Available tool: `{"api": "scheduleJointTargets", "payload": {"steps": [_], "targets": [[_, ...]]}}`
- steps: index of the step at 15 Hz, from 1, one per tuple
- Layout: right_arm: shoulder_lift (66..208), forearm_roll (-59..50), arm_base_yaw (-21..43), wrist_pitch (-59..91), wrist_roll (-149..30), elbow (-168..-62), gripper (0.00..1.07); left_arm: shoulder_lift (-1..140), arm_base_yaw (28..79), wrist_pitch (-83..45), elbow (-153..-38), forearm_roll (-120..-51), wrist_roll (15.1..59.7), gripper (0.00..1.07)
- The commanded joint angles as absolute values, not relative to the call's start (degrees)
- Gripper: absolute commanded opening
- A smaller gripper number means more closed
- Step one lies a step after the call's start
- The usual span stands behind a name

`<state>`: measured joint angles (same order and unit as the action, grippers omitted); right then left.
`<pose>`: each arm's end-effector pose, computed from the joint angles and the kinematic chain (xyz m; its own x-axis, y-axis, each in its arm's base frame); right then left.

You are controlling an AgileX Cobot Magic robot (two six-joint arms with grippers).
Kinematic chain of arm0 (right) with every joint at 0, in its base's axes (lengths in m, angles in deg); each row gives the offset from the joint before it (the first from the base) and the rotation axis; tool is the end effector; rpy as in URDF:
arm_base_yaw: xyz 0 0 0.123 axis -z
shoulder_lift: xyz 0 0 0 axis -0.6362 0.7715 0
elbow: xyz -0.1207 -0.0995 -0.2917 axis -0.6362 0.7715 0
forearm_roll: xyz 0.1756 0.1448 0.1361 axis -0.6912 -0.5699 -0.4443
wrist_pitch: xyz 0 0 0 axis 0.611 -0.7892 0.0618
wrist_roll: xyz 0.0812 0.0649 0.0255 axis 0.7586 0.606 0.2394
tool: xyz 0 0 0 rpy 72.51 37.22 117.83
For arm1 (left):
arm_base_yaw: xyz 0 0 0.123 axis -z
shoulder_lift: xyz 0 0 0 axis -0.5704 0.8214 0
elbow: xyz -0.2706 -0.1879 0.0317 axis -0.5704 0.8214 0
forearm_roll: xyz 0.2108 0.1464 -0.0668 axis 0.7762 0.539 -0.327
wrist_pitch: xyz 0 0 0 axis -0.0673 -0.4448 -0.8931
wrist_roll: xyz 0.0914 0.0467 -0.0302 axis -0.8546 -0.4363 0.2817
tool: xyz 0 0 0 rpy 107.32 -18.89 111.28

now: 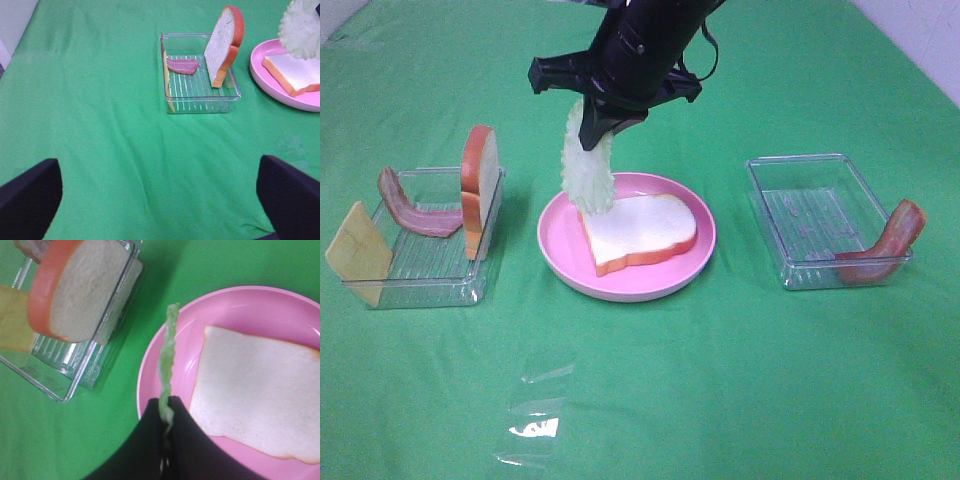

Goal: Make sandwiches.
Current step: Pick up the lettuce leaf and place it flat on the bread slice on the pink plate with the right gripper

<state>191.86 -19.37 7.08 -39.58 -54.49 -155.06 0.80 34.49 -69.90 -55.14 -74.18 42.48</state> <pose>0.4324 0.3014 0.2569 -0.8384 -0.3269 -0.4362 -0.4672 0.8431 0.2661 -0.0297 -0.0056 0.2807 -0.4516 -0.0520 -0.8907 0.0174 0.9976 -0.0670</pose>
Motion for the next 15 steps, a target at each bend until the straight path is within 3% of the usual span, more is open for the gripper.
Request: {"api": "scheduleJointTargets", "payload": {"steps": [1, 6, 10, 15], "targets": [[194.44, -19.60, 7.14, -38.03, -55.12, -155.23, 0.00, 0.57, 34.38, -69.62, -54.91, -74.24, 42.48, 0.98], [198.68, -16.05, 7.14, -37.63, -55.12, -155.23, 0.00, 0.57, 34.38, -69.62, -54.91, -74.24, 42.48, 0.98], [199.71, -1.44, 7.14, -37.69, -49.91, -155.23, 0.00, 0.57, 34.38, -69.62, -54.91, -74.24, 42.48, 0.98], [199.71, -1.78, 7.14, -38.95, -49.96, -155.23, 0.00, 0.57, 34.38, -69.62, -54.91, -74.24, 42.48, 0.98]]}}
